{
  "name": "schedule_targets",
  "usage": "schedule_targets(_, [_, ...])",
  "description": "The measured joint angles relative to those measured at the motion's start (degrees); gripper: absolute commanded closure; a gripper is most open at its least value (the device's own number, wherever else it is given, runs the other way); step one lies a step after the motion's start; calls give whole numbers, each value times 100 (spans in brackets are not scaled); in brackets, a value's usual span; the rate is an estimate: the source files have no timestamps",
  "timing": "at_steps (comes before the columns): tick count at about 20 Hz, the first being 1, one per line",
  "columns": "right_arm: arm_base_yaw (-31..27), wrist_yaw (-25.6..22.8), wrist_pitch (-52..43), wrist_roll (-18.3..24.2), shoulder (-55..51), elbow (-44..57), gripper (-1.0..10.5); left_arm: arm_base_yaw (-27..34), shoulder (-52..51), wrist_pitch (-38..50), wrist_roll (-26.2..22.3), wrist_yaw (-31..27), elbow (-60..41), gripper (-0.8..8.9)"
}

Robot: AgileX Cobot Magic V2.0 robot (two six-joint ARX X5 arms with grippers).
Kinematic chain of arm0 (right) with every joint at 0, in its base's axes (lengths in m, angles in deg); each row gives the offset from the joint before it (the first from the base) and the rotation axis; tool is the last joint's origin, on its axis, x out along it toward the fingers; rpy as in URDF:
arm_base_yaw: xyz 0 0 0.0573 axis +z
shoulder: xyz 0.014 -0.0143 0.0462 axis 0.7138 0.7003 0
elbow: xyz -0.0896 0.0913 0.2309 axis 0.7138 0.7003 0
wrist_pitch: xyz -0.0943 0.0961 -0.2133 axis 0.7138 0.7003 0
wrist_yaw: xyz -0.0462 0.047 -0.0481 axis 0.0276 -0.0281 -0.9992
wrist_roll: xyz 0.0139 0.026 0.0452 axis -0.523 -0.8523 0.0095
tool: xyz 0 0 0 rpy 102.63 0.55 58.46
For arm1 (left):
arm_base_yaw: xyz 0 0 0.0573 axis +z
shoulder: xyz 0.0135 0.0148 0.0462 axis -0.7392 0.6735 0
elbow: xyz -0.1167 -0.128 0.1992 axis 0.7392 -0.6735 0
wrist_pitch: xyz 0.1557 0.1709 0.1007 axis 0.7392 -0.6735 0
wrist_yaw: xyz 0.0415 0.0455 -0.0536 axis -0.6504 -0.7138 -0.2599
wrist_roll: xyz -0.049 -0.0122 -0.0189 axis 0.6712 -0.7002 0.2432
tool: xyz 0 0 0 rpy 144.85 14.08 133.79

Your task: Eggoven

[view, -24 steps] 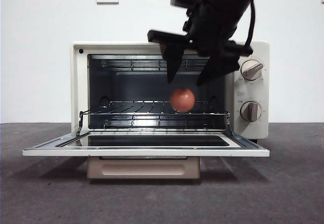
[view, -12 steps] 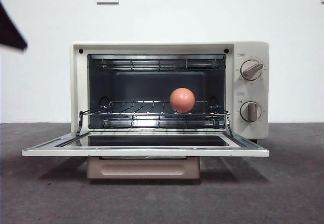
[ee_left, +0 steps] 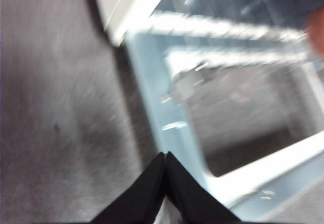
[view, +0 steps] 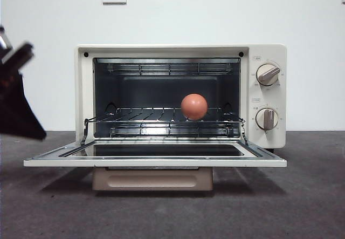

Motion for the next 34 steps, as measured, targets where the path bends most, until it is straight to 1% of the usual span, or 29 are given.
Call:
schedule_targets(4, [0, 0, 44, -2, -210, 0, 633, 0, 671, 551, 66, 31, 0, 807])
schedule_targets(6, [0, 0, 55, -2, -210, 0, 633, 0, 968, 787, 127, 264, 0, 807])
schedule_targets(10, [0, 0, 81, -2, -205, 0, 633, -35, 1401, 901, 153, 396, -2, 807])
schedule_targets(12, [0, -4, 81, -2, -205, 0, 633, -39, 1416, 1043, 188, 619, -7, 807])
schedule_targets(15, [0, -4, 81, -2, -205, 0, 633, 17, 1443, 1268, 363, 1005, -44, 807])
schedule_targets(18, [0, -4, 81, -2, -205, 0, 633, 26, 1458, 1593, 638, 1196, -59, 807])
schedule_targets(20, [0, -4, 87, -4, -205, 0, 633, 76, 1462, 2013, 951, 1342, -63, 807])
schedule_targets(22, [0, -4, 90, -7, -205, 0, 633, 101, 1464, 2643, 1368, 1462, -66, 807])
schedule_targets(24, [0, -4, 98, -22, -205, 0, 633, 66, 1462, 3545, 1812, 1703, -4, 807])
schedule_targets(26, [0, -4, 177, -35, -205, 0, 633, 70, 1460, 4037, 2155, 1735, 140, 807])
schedule_targets(28, [0, -4, 299, -46, -205, 0, 633, 94, 1460, 4159, 2400, 1733, 251, 807])
schedule_targets(30, [0, -2, 481, -48, -203, 0, 634, 92, 1451, 4144, 2535, 1735, 280, 806])
schedule_targets(31, [0, -4, 553, -48, -205, 0, 635, 83, 1423, 4070, 2559, 1731, 280, 806])
schedule_targets(34, [0, -4, 785, -48, -205, 0, 648, -39, 1102, 3622, 2524, 1475, 280, 806])
